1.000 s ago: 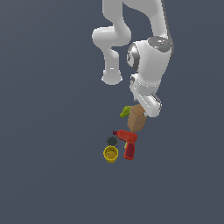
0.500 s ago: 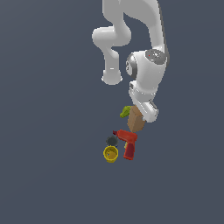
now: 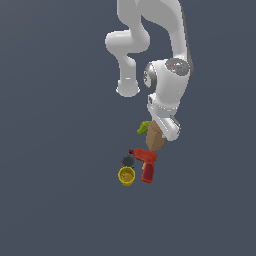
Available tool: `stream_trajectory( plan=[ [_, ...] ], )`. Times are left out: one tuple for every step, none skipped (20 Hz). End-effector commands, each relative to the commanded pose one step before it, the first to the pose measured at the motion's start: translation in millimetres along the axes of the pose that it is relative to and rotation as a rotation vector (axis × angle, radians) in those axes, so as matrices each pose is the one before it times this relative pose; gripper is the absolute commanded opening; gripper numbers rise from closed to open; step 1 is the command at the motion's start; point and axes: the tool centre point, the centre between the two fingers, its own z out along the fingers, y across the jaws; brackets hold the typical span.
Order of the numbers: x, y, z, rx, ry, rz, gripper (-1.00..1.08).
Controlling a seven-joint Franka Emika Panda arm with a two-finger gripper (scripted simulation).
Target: Pick up a designated object from a clutter of objects.
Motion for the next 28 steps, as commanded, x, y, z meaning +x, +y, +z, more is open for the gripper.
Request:
stream_trajectory(
  plan=[
    [0.07,0.66,1.39,-0.00231,-0.00023,0.00012,-1.00],
    [0.00,0.00,0.00,0.00000,0.00000,0.00000,-1.00],
    [0.00,0.00,0.00,0.00000,0.00000,0.00000,-1.00],
    [-0.06,-0.66,-1.33,0.00231,0.00037,-0.00006,-1.00],
    [0.16,-0.06,-0.23,0.00000,0.00000,0.00000,-1.00],
    [0.48,-0.18,-0.69,0.00000,0.00000,0.00000,-1.00],
    [0.81,-0.31,-1.14,0.00000,0.00000,0.00000,-1.00],
    [1.13,-0.43,-1.60,0.00000,0.00000,0.00000,-1.00],
    [1.46,-0.55,-2.06,0.00000,0.00000,0.00000,-1.00],
    [1.77,-0.68,-2.49,-0.00002,-0.00046,-0.00015,-1.00],
    [2.10,-0.80,-2.97,0.00000,0.00000,0.00000,-1.00],
    [2.43,-0.92,-3.43,0.00000,0.00000,0.00000,-1.00],
    [2.75,-1.05,-3.88,0.00001,-0.00046,-0.00016,-1.00],
    [3.08,-1.17,-4.34,0.00000,0.00000,0.00000,-1.00],
    [3.40,-1.30,-4.79,0.00002,-0.00046,-0.00016,-1.00],
    [3.73,-1.42,-5.26,0.00000,0.00000,0.00000,-1.00],
    [4.06,-1.55,-5.70,0.00001,-0.00046,-0.00016,-1.00],
    [4.39,-1.68,-6.18,0.00000,0.00000,0.00000,-1.00],
    [4.71,-1.81,-6.60,0.00000,-0.00046,-0.00017,-1.00],
    [5.00,-1.91,-7.02,0.00000,0.00000,0.00000,-1.00],
    [5.26,-2.01,-7.37,0.00000,0.00000,0.00000,-1.00],
    [5.49,-2.11,-7.68,0.00000,0.00000,0.00000,-1.00],
    [5.70,-2.22,-7.87,-0.00007,-0.00045,-0.00017,-1.00],
    [5.88,-2.27,-8.18,0.00000,0.00000,0.00000,-1.00],
    [6.04,-2.34,-8.39,0.00000,0.00000,0.00000,-1.00],
    [6.18,-2.40,-8.57,0.00000,0.00000,0.00000,-1.00],
    [6.31,-2.47,-8.72,0.00000,0.00000,0.00000,-1.00],
    [6.42,-2.52,-8.86,0.00000,0.00000,0.00000,-1.00]
  ],
)
